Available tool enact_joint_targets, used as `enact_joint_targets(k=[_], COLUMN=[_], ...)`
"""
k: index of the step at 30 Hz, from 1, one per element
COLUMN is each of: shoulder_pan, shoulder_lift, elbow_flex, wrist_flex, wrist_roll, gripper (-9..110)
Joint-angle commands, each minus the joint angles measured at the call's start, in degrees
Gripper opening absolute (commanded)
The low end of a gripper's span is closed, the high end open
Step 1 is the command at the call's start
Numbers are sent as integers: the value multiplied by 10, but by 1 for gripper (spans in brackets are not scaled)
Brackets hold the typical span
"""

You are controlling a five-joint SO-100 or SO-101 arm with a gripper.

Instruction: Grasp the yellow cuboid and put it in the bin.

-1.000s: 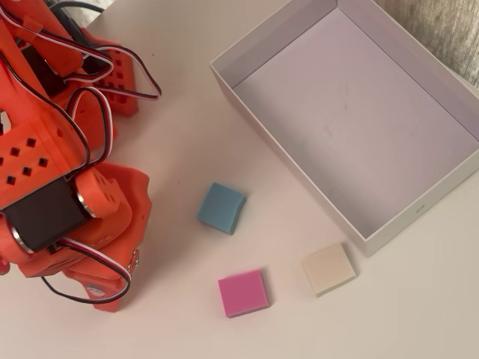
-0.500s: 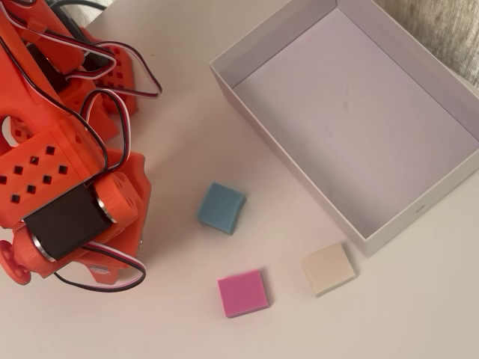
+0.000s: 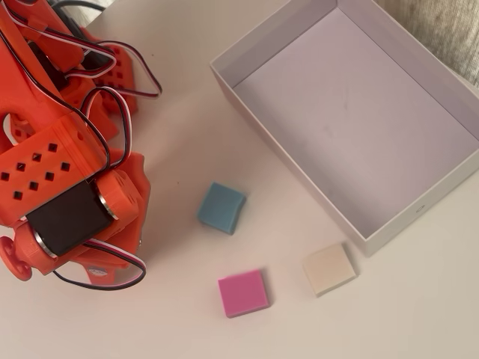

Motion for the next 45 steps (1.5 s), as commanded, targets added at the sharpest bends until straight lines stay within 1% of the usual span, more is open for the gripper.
enact_joint_targets(k=[1,6,8,13,18,23,31,41,45], shoulder_pan=[32,85,108,117,158,207,337,405,427], shoulder_lift=[26,83,94,98,116,117,97,96,96], elbow_flex=[23,90,100,106,139,142,139,140,141], wrist_flex=[-54,-124,-136,-142,-185,-186,-189,-192,-199], wrist_roll=[-23,-45,-48,-46,-46,-20,0,4,0], gripper=[38,37,37,36,35,34,32,32,27])
